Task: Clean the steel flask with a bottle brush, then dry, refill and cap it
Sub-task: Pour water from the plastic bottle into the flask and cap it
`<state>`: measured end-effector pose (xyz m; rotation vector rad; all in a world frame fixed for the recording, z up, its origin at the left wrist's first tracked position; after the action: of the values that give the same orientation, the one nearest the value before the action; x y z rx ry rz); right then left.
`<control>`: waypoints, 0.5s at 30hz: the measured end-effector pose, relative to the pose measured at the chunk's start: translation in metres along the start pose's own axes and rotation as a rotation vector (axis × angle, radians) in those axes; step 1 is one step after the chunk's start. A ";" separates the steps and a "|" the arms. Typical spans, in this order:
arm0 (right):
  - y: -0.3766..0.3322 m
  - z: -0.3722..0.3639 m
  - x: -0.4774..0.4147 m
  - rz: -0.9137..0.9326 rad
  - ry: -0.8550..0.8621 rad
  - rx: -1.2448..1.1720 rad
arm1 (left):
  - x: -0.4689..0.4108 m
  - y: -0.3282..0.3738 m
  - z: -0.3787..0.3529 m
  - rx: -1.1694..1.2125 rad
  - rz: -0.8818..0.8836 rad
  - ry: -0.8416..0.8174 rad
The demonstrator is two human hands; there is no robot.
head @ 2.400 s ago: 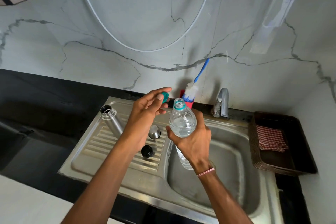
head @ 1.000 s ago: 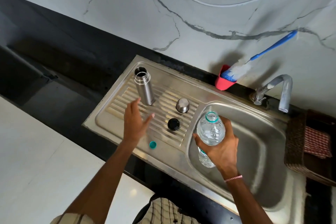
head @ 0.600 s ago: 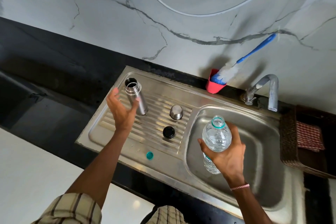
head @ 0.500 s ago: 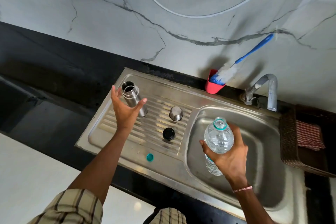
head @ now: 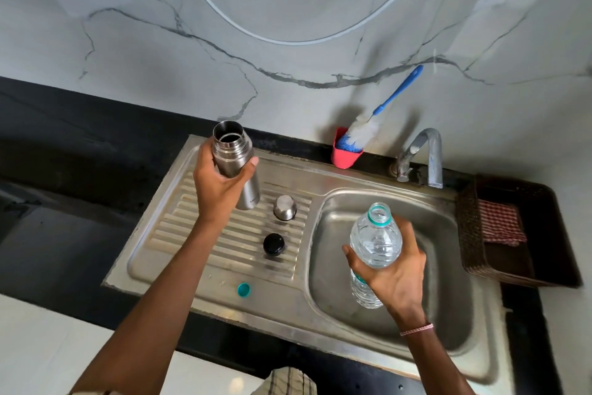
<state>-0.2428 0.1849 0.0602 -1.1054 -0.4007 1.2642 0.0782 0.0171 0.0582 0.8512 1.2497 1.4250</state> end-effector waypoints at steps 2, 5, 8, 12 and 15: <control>-0.003 0.008 -0.003 0.013 0.007 0.002 | 0.011 0.019 -0.022 0.070 -0.005 -0.086; -0.004 0.024 -0.007 0.014 0.007 -0.002 | 0.034 0.042 -0.060 0.109 -0.027 -0.218; -0.013 0.045 -0.011 0.056 0.020 0.061 | 0.065 0.058 -0.094 0.057 -0.075 -0.329; -0.023 0.075 -0.015 0.118 0.035 0.093 | 0.103 0.061 -0.131 -0.002 -0.137 -0.473; -0.029 0.098 -0.017 0.163 0.017 0.140 | 0.124 0.061 -0.150 -0.042 -0.184 -0.539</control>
<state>-0.3073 0.2153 0.1351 -1.0446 -0.2085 1.4029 -0.1072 0.1014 0.0721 0.9824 0.8566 0.9814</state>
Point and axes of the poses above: each hand's wrist, its own x-axis away from the middle knuckle, its own z-axis out of the back of the hand, y = z × x, the point moved 7 cm from there along -x, towards the middle knuckle, and after that the axes turned 8 degrees about z, right-handed, at the moved point
